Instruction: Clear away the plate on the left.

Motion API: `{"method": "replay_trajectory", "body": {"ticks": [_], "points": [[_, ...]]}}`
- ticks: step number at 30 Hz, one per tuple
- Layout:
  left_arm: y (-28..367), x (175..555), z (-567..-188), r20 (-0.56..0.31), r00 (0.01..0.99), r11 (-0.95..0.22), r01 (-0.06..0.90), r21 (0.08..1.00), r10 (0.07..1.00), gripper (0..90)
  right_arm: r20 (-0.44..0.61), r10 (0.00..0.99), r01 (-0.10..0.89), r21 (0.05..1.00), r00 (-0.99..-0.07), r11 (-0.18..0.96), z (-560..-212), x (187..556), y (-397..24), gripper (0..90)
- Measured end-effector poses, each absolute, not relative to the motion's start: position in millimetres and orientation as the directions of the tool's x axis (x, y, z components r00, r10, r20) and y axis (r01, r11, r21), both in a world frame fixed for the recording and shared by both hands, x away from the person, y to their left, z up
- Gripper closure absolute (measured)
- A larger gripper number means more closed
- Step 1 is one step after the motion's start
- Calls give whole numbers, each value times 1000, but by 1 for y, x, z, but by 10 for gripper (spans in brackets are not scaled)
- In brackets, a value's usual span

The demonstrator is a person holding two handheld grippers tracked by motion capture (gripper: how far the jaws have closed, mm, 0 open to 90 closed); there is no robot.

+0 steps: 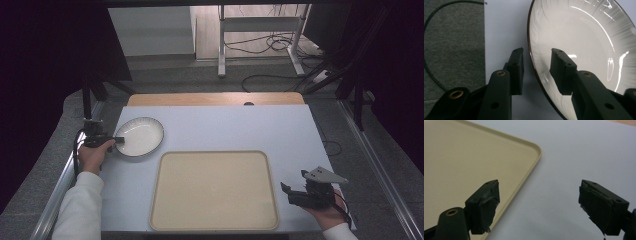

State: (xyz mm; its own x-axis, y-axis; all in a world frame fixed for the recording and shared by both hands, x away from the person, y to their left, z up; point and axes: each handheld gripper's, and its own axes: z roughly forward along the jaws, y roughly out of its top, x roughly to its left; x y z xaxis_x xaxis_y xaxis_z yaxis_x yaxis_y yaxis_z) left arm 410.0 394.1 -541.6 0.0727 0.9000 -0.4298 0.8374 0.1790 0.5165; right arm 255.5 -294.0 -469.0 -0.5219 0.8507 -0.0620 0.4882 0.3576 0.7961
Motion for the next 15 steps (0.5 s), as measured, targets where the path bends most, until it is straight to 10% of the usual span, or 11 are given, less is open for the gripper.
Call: {"method": "replay_trajectory", "body": {"ticks": [15], "points": [[403, 411, -543, -532, 31, 272, 833, 481, 846, 788, -101, 861, 459, 811, -498, 361, -466, 255, -294, 182]]}}
